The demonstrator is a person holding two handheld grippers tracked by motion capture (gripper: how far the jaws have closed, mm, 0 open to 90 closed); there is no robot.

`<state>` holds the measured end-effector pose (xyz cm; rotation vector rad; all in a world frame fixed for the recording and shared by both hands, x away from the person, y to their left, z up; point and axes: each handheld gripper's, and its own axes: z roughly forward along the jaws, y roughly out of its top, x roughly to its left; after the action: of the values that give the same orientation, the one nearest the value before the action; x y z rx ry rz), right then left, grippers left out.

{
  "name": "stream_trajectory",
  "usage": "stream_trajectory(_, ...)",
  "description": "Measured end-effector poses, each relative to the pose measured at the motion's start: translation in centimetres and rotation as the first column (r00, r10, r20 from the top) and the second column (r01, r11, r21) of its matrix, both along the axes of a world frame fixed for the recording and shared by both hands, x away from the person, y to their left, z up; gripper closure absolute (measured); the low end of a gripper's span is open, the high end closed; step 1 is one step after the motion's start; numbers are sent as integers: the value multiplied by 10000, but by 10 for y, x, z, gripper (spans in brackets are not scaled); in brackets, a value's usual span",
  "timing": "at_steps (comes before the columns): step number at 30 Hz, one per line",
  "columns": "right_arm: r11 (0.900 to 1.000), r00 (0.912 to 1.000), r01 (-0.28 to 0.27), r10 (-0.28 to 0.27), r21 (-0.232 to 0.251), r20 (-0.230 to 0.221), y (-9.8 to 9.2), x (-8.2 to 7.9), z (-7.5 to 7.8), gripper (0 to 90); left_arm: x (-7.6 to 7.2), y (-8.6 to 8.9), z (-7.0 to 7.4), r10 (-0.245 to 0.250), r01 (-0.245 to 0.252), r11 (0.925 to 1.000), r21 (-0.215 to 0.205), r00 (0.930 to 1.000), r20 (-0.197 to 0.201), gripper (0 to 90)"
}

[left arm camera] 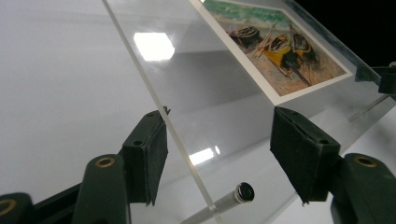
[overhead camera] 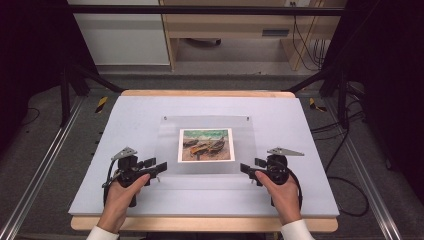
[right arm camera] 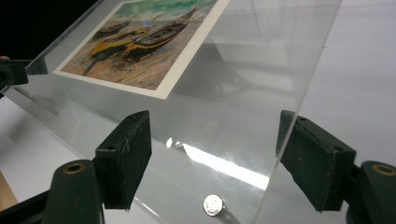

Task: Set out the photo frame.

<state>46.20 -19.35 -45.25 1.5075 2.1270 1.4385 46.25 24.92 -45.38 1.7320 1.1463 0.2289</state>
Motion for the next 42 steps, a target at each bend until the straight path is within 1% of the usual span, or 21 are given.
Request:
stream_trajectory(1, 10000, 10000, 16, -16, -37, 51, 0, -2, 1, 296, -3, 0, 1, 39, -39, 10000, 61, 10000, 77, 381)
stream_trajectory(2, 9997, 9997, 12, -7, -225, 242, 1, -8, 2, 312, -8, 1, 3, 15, -19, 9998, 213, 9999, 159, 401)
stream_trajectory(5, 9995, 9993, -14, 26, -325, 364, 1, -12, 4, 329, -12, 0, 4, 80, -87, 9996, 267, 9997, 239, 421)
stream_trajectory(7, 9986, 9990, -46, 70, -527, 443, 1, -18, 5, 340, -17, -1, 5, 101, -115, 9989, 453, 9995, 298, 424)
stream_trajectory(8, 9986, 9990, -46, 70, -527, 443, 1, -18, 5, 340, -17, -1, 5, 101, -115, 9989, 453, 9995, 298, 426)
stream_trajectory(12, 9972, 9976, -54, 105, -746, 678, 1, -23, 6, 355, -22, -1, 6, 186, -210, 9983, 544, 9988, 448, 444)
stream_trajectory(16, 9968, 9969, -37, 101, -805, 786, 2, -23, 7, 355, -21, -1, 6, 190, -211, 9987, 469, 9988, 460, 451)
stream_trajectory(20, 9977, 9978, -27, 71, -680, 654, 1, -23, 6, 356, -21, 0, 6, 174, -194, 9988, 454, 9989, 432, 451)
stream_trajectory(23, 9969, 9965, -46, 112, -784, 828, 1, -23, 7, 356, -21, -2, 7, 185, -215, 9981, 584, 9985, 509, 451)
stream_trajectory(26, 9970, 9968, -57, 118, -769, 787, 0, -23, 7, 362, -21, -3, 8, 179, -211, 9980, 602, 9984, 535, 451)
stream_trajectory(28, 9970, 9965, -58, 122, -774, 827, 0, -22, 7, 365, -20, -4, 9, 198, -245, 9968, 755, 9979, 621, 451)
stream_trajectory(29, 9970, 9965, -58, 122, -774, 827, 0, -22, 7, 365, -20, -4, 9, 198, -245, 9968, 755, 9979, 621, 451)
stream_trajectory(30, 9959, 9957, -25, 108, -901, 922, 1, -21, 7, 374, -20, -4, 10, 217, -270, 9966, 780, 9974, 686, 453)
stream_trajectory(34, 9941, 9938, 64, 56, -1082, 1107, 3, -18, 8, 393, -15, -5, 11, 441, -529, 9945, 905, 9943, 967, 474)
stream_trajectory(35, 9913, 9922, 173, -9, -1302, 1250, 4, -14, 9, 395, -13, -7, 10, 550, -650, 9938, 898, 9924, 1105, 488)
stream_trajectory(36, 9913, 9922, 173, -9, -1302, 1250, 4, -14, 9, 395, -13, -7, 10, 550, -650, 9938, 898, 9924, 1105, 492)
stream_trajectory(37, 9907, 9909, 271, -90, -1331, 1345, 4, -11, 9, 412, -11, -6, 8, 550, -643, 9940, 890, 9932, 1030, 494)
stream_trajectory(39, 9914, 9908, 239, -64, -1285, 1349, 4, -11, 8, 413, -12, -5, 7, 542, -621, 9948, 805, 9938, 972, 496)
stream_trajectory(40, 9930, 9929, 176, -36, -1168, 1187, 3, -11, 6, 412, -12, -4, 6, 549, -615, 9953, 743, 9946, 878, 495)
stream_trajectory(41, 9941, 9931, 129, -2, -1077, 1170, 3, -12, 5, 413, -12, -3, 5, 590, -647, 9959, 633, 9944, 875, 496)
stream_trajectory(42, 9940, 9930, 117, 13, -1089, 1179, 2, -12, 4, 413, -12, -4, 5, 576, -640, 9955, 702, 9943, 898, 497)
